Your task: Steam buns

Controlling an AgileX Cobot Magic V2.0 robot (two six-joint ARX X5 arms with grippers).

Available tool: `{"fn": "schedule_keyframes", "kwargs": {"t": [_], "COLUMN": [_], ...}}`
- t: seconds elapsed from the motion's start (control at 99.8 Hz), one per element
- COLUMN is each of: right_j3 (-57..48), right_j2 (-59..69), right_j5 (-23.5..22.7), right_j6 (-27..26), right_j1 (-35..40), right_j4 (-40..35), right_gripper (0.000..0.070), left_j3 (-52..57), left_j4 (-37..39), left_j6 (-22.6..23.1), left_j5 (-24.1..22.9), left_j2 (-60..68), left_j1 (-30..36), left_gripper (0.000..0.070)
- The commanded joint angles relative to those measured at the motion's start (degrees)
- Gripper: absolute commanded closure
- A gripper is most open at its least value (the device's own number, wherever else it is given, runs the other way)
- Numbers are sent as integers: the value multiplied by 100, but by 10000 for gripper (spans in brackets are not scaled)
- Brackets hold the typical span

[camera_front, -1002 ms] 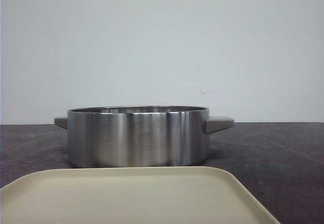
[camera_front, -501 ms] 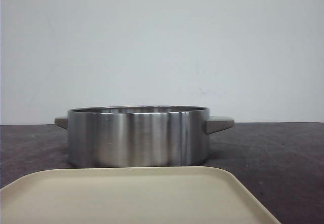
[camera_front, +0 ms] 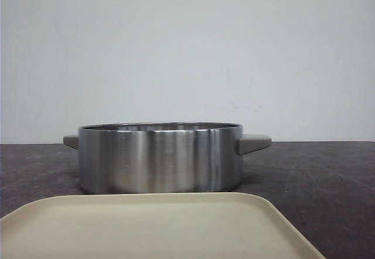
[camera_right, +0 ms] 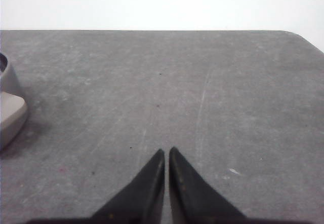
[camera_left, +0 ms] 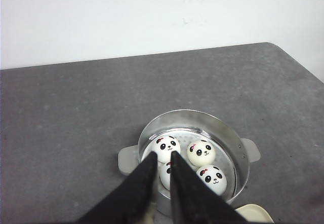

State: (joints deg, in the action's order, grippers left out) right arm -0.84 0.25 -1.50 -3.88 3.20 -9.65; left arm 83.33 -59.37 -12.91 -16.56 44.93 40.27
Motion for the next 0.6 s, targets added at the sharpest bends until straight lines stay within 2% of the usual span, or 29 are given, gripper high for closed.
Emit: {"fn": "schedule_keyframes", "kwargs": {"t": [0.0,0.461,0.591], "right_j3": [17,17,17], "right_j2": [-4,-4,-4], "right_j5": [0,-2,-2], "right_j6": [4,4,4], "right_j1": [-7,-7,-7], "right_j4": [63,63,63], "right_gripper": [693,693,693], "left_j3": [83,83,83], "left_j4": [63,63,46], "left_j6": [22,22,162], "left_j5": [-13,-13,-15], "left_j2": [26,26,24], "left_j1": [42,42,24], "left_gripper": [700,700,700]}}
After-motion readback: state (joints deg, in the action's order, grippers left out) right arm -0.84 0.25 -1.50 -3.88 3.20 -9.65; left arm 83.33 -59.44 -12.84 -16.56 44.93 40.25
